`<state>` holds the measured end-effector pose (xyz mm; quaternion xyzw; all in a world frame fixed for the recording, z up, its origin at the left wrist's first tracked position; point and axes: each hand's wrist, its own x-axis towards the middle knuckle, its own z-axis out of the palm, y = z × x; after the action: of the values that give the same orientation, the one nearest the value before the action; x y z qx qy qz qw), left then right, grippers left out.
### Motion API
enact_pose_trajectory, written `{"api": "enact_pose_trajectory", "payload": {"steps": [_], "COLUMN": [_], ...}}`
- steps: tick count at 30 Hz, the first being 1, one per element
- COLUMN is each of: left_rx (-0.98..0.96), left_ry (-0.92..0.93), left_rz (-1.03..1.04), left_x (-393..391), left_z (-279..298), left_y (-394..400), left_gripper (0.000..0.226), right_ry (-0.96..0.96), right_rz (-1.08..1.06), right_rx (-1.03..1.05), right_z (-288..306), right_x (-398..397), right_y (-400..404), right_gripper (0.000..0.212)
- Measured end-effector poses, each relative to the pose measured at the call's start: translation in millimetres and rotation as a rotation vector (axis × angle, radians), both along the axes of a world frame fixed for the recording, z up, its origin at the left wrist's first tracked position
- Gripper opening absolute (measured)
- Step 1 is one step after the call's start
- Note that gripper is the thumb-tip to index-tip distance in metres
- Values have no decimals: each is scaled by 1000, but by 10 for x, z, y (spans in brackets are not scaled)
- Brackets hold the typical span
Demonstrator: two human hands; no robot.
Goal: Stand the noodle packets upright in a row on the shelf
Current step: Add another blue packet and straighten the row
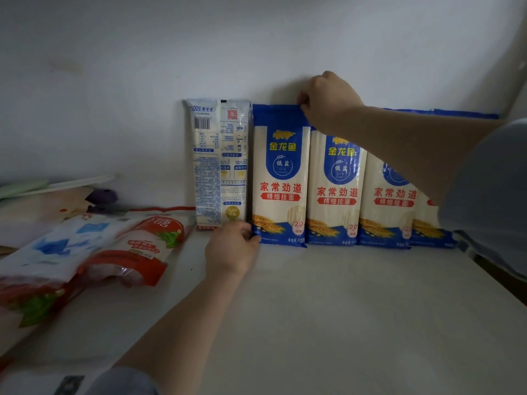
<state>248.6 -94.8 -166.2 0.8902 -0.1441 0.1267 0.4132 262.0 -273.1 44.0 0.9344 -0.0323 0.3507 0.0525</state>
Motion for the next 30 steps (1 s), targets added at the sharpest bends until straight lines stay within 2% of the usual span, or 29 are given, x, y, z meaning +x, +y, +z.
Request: {"api": "enact_pose_trajectory", "payload": {"steps": [7, 11, 16, 19, 21, 23, 26, 28, 30], "left_rx": [-15, -5, 11, 15, 19, 53, 160, 311, 508], "left_ry": [2, -5, -10, -11, -8, -97, -421, -555, -582], "left_rz": [7, 3, 8, 12, 16, 34, -18, -138, -209], "left_x": [12, 9, 2, 8, 6, -24, -132, -217, -194], "left_z": [-5, -5, -2, -7, -6, 4, 82, 250, 478], "left_y": [1, -2, -4, -4, -7, 8, 28, -36, -194], "left_gripper": [21, 20, 19, 20, 25, 33, 54, 75, 93], "right_ry": [-66, -3, 36, -38, -124, -120, 27, 129, 233], "right_rz": [-34, -28, -73, -77, -6, 68, 79, 21, -36], "right_rx": [-83, 17, -46, -52, -44, -62, -116, -156, -206], "right_z": [-22, 52, 49, 36, 14, -91, -438, -699, -880], "right_x": [3, -58, -20, -8, -99, -283, -603, -783, -891], "right_y": [45, -78, -114, -88, -55, -31, -86, -188, -314], "right_gripper": [29, 28, 25, 23, 23, 33, 57, 78, 96]}}
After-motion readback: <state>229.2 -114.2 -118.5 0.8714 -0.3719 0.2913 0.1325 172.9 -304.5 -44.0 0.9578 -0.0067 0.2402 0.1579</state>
